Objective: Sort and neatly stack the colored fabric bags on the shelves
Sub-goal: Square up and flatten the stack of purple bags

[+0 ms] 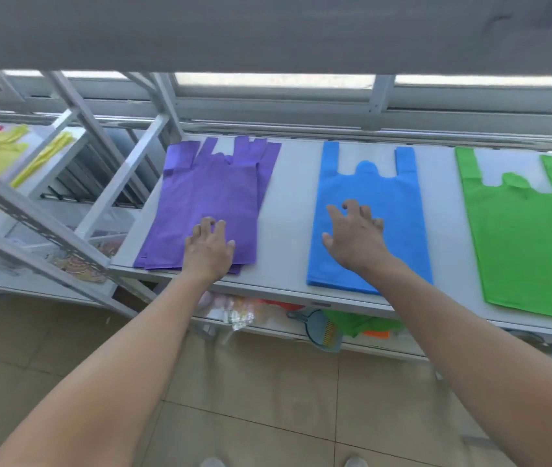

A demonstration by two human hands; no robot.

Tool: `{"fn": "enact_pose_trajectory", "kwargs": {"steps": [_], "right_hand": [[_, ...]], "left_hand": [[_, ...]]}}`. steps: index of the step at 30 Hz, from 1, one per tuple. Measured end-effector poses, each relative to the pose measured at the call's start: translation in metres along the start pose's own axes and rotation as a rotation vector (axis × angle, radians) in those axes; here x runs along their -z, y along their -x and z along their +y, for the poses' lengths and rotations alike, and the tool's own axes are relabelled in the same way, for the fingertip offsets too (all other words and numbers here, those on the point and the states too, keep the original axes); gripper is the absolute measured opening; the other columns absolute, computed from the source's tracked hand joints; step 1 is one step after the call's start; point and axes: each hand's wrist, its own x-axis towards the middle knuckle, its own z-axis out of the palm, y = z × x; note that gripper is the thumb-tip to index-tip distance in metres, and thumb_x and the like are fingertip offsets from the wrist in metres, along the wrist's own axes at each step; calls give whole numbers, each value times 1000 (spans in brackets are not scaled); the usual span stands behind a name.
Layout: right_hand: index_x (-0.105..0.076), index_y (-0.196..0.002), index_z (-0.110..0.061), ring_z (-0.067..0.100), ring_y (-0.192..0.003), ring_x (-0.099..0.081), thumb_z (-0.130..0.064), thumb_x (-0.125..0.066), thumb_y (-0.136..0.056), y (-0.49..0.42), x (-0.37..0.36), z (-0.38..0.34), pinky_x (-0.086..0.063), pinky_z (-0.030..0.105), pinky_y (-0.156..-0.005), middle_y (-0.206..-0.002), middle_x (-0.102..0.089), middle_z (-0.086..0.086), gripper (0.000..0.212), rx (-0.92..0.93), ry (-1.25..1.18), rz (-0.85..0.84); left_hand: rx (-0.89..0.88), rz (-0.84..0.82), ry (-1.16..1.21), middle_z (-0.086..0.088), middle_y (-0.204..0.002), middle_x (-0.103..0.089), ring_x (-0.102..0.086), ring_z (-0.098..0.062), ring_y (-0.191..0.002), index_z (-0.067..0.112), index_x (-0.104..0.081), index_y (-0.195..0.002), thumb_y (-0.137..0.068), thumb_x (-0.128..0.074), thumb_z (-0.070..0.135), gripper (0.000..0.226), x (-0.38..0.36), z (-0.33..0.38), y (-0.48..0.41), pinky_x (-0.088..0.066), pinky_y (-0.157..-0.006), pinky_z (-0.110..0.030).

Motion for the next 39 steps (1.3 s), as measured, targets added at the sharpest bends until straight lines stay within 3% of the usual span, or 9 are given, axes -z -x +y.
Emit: {"fn": "enact_pose_trajectory", "kwargs": {"steps": [6,10,14,18,21,25,31,34,39], "right_hand": [[-36,-157,-13,34,-141,-43,-35,-55,-99,-28,-43,-119,-42,45,-111,-152,-48,16,65,-109,-414,-300],[-54,-136,-3,41,-123,-56,-38,-62,-94,-48,-68,-170,-49,42,-102,-138,-54,23,55,-348,-499,-184],[-50,-131,-6,41,-123,-57,-54,-71,-89,-57,-80,-197,-50,46,-98,-133,-56,18,67,-507,-459,-127],[-66,-116,-11,36,-108,-65,-55,-73,-87,-57,-83,-194,-53,39,-83,-119,-67,13,54,-493,-406,-120],[-64,-108,-13,33,-94,-64,-58,-66,-93,-46,-75,-183,-49,37,-74,-107,-66,9,47,-442,-317,-187],[-53,-96,-17,30,-91,-60,-64,-56,-97,-24,-66,-164,-47,37,-71,-103,-63,6,47,-377,-150,-293],[-48,-75,-23,28,-85,-57,-75,-54,-91,-3,-60,-147,-47,35,-69,-87,-55,0,55,-313,-26,-304],[-51,-78,-24,28,-85,-60,-75,-55,-90,-5,-63,-145,-49,36,-68,-87,-58,0,52,-312,-76,-259],[-62,-97,-22,27,-92,-62,-56,-60,-93,-28,-75,-135,-52,39,-76,-101,-67,2,34,-372,-367,-116]], "left_hand": [[210,59,55,-17,-138,-45,-42,-38,-131,8,-55,-131,-98,-56,39,45,10,-120,-29,-38,-106,-52],[204,-14,52,-18,-139,-44,-41,-38,-133,6,-52,-131,-95,-59,55,61,10,-164,-43,-39,-106,-51],[130,-59,325,-19,-137,-46,-49,-39,-128,2,-45,-135,-93,-70,37,60,12,-167,-52,-43,-105,-45],[169,-181,509,-22,-136,-54,-56,-42,-124,2,-35,-139,-93,-63,14,55,20,-154,-63,-46,-99,-43],[105,-180,525,-20,-136,-57,-56,-40,-125,3,-34,-145,-96,-65,16,59,22,-146,-52,-45,-98,-40],[68,-186,588,-13,-141,-57,-54,-33,-130,8,-36,-150,-96,-68,21,64,17,-133,-21,-42,-102,-36],[163,-203,586,1,-105,-61,-63,-26,-101,18,-41,-138,-89,-75,32,61,17,-145,1,-46,-82,-33],[166,-190,478,-2,-118,-51,-55,-25,-107,17,-44,-136,-84,-77,35,63,17,-149,0,-46,-91,-36],[78,41,298,-9,-133,-39,-42,-32,-125,14,-51,-135,-83,-74,37,61,10,-146,-31,-39,-104,-45]]}}
